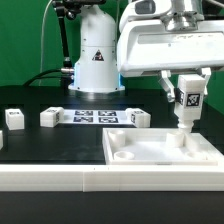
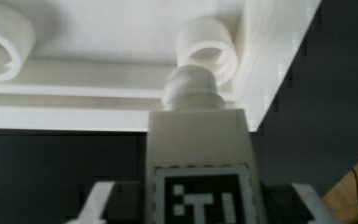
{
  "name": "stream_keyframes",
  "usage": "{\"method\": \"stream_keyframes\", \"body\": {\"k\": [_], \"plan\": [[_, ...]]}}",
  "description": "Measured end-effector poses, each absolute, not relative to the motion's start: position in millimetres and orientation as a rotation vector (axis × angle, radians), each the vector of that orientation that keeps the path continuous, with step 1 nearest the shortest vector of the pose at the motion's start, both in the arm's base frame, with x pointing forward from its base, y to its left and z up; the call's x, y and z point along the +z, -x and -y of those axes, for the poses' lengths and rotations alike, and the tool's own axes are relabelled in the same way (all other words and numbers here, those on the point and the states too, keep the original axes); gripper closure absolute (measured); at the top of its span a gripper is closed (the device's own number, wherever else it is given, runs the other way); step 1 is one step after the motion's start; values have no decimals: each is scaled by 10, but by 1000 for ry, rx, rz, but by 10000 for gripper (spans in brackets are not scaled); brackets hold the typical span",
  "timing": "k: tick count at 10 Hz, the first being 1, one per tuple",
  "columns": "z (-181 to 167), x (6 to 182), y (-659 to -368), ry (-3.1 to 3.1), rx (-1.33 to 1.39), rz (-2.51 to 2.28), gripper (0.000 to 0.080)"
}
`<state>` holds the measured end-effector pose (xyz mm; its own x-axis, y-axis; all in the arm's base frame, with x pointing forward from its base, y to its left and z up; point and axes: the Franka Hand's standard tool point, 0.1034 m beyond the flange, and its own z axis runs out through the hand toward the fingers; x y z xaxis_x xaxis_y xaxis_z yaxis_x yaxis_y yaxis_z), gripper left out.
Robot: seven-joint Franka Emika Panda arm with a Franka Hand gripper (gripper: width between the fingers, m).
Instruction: Assemble one leg
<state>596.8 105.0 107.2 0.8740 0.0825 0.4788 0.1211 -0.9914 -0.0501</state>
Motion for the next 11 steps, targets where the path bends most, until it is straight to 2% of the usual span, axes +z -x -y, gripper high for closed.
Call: {"method": "stream_keyframes", "body": {"k": [5,11], "plan": [[-1056,1060,-5990,2964,-753,160,512],[-1053,931,-6074,2965,-745,150,512]]}}
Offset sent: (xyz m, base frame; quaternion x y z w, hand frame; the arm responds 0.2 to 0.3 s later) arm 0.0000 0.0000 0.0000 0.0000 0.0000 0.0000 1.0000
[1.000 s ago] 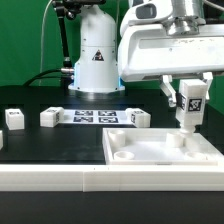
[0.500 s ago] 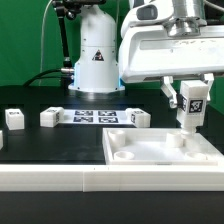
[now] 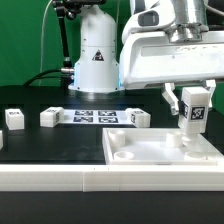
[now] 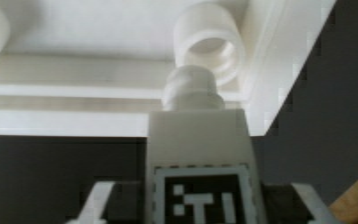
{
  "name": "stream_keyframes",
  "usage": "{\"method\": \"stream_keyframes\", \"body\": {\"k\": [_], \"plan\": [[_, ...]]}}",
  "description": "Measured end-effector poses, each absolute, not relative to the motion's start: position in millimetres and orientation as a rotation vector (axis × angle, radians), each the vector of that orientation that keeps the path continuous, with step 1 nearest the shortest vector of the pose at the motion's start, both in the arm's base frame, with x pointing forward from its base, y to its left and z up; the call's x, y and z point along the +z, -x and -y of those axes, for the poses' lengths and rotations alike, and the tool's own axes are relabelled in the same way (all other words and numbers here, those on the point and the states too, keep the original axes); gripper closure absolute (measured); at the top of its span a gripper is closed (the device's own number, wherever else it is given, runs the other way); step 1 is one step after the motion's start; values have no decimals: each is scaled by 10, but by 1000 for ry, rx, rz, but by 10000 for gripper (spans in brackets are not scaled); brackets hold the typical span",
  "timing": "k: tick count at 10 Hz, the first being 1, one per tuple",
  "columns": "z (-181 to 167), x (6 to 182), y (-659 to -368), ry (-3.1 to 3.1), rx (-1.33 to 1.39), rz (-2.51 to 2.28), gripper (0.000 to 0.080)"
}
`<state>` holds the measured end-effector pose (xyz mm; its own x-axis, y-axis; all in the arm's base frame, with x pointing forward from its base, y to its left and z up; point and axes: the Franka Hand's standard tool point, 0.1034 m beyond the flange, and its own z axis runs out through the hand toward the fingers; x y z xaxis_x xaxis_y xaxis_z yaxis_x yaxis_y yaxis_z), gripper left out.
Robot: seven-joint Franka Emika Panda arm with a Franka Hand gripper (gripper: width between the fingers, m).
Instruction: Assemble one leg
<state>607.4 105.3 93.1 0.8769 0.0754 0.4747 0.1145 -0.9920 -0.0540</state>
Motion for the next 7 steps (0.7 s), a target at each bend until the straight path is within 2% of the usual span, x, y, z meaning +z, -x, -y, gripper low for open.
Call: {"method": "stream_keyframes", "body": {"k": [7], "plan": [[-1157,719,-6046,2963,-746,169,512]]}}
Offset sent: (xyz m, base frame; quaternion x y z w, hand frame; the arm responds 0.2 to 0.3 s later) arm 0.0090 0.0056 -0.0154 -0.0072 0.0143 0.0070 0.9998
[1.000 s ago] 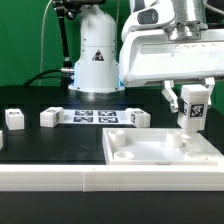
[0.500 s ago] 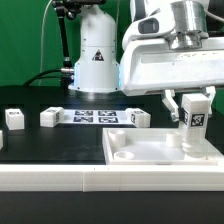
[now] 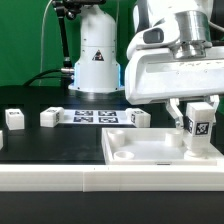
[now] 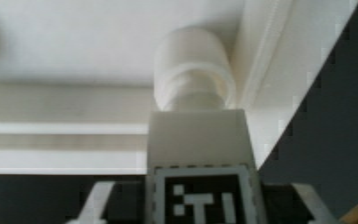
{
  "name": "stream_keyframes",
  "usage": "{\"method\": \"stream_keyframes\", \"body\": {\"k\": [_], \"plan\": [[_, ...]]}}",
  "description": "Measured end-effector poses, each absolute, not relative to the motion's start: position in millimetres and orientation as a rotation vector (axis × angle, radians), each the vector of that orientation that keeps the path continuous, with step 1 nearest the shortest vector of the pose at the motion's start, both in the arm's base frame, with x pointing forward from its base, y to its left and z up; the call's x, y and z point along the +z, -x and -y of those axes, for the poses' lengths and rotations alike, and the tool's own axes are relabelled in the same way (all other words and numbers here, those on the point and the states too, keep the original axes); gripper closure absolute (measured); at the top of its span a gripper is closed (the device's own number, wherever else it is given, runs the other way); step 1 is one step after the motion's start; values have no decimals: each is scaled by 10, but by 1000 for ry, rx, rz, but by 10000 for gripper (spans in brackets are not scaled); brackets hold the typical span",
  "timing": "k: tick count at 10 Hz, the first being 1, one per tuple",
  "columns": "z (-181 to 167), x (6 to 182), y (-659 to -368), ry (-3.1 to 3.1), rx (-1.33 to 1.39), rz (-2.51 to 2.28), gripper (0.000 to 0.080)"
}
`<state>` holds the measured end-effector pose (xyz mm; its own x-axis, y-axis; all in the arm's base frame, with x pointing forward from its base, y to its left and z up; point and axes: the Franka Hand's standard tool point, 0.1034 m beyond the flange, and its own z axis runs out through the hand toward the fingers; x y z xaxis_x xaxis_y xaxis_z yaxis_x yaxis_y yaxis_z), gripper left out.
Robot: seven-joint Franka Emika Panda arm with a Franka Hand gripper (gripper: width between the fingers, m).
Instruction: Assemble one leg
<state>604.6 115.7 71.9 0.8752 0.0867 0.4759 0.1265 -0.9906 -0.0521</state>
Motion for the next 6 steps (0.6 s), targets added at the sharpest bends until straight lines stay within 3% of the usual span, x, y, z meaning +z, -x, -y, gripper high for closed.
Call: {"method": "stream_keyframes", "body": {"k": [6], "plan": [[-1175,642,-6024,2959,-774,173,512]]}}
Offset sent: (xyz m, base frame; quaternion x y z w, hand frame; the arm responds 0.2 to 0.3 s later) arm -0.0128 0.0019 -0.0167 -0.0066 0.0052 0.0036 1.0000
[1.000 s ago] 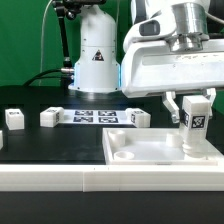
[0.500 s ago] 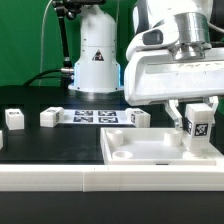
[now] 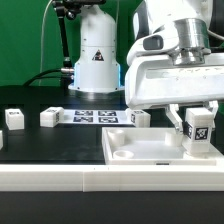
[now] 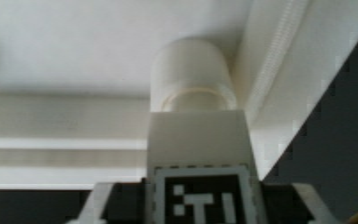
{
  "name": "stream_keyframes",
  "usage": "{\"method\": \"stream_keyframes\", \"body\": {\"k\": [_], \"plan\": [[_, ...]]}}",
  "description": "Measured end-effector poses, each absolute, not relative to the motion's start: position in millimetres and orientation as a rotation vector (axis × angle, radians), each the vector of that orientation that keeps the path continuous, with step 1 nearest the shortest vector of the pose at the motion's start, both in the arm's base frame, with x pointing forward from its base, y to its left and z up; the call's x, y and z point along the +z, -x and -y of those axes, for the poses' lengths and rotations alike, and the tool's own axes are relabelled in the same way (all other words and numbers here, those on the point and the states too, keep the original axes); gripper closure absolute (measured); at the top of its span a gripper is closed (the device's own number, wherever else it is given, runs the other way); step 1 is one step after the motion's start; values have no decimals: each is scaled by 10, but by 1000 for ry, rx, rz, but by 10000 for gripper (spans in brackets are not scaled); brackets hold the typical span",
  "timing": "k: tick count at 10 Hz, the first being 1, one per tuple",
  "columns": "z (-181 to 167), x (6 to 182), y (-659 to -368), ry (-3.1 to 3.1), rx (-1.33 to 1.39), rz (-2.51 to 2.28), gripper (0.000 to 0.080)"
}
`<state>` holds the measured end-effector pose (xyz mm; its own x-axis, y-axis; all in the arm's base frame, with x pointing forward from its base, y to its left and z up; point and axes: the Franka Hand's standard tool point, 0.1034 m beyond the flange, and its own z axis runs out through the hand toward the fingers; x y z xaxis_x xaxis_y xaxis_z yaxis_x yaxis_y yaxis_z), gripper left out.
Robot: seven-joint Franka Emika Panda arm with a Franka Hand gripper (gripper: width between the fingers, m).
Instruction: Assemble one leg
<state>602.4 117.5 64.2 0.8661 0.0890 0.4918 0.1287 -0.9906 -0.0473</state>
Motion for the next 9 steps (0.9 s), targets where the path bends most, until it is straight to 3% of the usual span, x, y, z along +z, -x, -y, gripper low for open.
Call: {"method": "stream_keyframes", "body": {"k": [1,3,4,5,8,9], "plan": [[-1175,642,-6024,2959,-774,173,512],[-1175,642,-6024,2959,-774,173,228],[-1175,642,-6024,2959,-774,173,228],[-1175,642,-6024,2959,-774,173,164],[-1173,654,-6026,2959,-771,173,151],[-1166,737,-6038,2959,-764,172,151]]}}
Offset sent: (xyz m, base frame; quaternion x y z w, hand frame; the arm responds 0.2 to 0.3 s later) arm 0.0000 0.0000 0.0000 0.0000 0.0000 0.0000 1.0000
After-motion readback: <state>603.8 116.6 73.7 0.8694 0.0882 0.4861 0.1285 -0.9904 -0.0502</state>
